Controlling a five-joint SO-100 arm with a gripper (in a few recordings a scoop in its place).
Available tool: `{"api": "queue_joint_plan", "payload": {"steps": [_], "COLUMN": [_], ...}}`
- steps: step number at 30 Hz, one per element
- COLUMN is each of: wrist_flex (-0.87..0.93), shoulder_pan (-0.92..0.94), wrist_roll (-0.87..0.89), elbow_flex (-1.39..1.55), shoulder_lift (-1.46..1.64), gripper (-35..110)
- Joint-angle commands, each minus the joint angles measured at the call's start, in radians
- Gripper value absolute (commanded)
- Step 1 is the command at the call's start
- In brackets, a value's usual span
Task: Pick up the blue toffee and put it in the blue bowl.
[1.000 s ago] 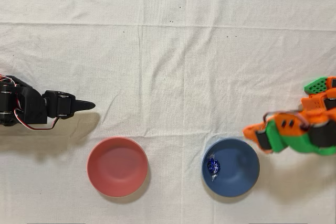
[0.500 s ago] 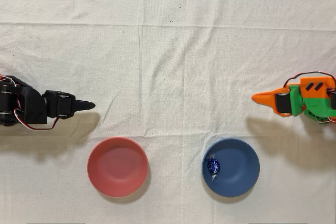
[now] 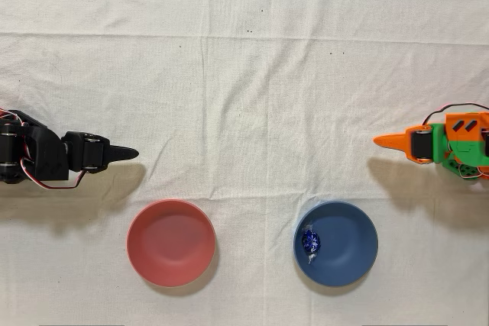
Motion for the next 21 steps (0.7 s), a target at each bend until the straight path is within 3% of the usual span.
{"api": "queue_joint_plan", "payload": {"steps": [1,21], "wrist_flex": [-0.012,0.137], "shoulder_pan": [0.011,-0.021], "wrist_roll": [0.011,0.163], "elbow_flex": [0.034,0.153], "shoulder_lift": [0.087,0.242], "gripper": [0,0]}}
